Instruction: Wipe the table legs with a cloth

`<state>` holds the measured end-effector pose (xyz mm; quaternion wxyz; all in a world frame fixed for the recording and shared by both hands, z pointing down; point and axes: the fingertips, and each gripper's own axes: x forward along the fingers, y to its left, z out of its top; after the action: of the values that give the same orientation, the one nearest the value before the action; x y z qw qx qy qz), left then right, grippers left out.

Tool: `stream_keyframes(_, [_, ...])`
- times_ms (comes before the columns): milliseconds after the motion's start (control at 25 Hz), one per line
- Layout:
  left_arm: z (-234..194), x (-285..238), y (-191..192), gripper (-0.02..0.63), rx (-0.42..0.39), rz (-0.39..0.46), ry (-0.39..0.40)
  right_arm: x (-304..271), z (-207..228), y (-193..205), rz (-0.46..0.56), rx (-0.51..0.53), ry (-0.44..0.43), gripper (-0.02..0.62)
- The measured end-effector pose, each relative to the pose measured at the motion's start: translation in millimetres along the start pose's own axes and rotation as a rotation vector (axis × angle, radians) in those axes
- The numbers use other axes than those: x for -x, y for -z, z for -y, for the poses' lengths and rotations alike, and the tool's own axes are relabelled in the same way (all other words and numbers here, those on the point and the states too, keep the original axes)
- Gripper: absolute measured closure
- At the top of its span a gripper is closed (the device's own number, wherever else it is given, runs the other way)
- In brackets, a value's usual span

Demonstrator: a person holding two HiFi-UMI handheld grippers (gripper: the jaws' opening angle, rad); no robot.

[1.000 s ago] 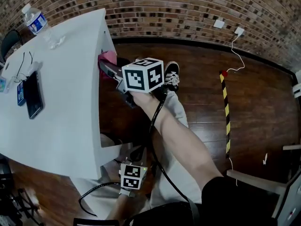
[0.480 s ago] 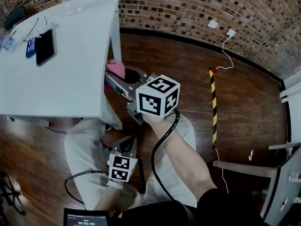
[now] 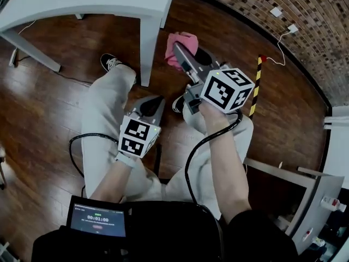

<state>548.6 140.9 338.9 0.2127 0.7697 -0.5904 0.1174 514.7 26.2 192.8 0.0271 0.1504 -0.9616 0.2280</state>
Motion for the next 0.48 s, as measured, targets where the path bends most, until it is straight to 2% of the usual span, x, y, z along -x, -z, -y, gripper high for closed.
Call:
stream_keyframes(280, [0,15,27,0.604,-0.096,-0.025,0.031,48,-2,96,-0.049,-0.028,0.081,0.503])
stream_keyframes(480, [-12,24,36,0.604,-0.132,-0.052,0.018,47,-20,139,-0.065,-0.057,0.023,0.503])
